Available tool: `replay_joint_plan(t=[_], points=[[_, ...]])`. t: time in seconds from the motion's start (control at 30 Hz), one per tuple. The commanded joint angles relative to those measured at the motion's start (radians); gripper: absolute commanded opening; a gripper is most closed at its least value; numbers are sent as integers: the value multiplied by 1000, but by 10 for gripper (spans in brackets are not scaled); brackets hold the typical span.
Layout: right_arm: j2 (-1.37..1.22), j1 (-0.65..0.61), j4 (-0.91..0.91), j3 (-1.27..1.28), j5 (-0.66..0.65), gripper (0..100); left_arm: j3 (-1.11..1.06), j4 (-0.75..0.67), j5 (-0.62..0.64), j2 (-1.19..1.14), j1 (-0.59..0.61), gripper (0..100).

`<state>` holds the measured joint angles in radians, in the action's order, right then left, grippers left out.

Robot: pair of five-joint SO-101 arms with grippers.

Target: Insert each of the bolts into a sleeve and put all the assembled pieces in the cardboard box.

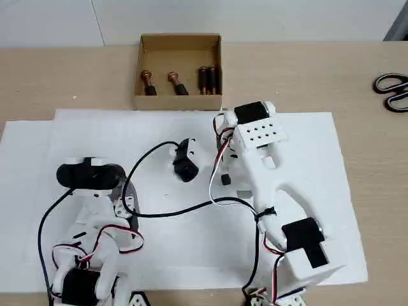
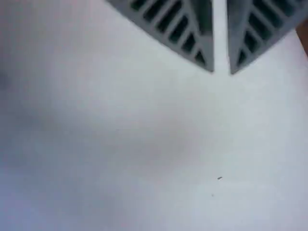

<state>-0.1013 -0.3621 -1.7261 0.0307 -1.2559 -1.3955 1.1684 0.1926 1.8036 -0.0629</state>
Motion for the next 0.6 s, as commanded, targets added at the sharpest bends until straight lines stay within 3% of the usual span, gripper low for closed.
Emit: replay_joint_plan(t=[0.0,0.57], points=[[39,-2,36,-3,-49,274,10,-5,3,9,-3,7],[-84,-30,232,48,-107,273,54,-5,2,9,-3,7]])
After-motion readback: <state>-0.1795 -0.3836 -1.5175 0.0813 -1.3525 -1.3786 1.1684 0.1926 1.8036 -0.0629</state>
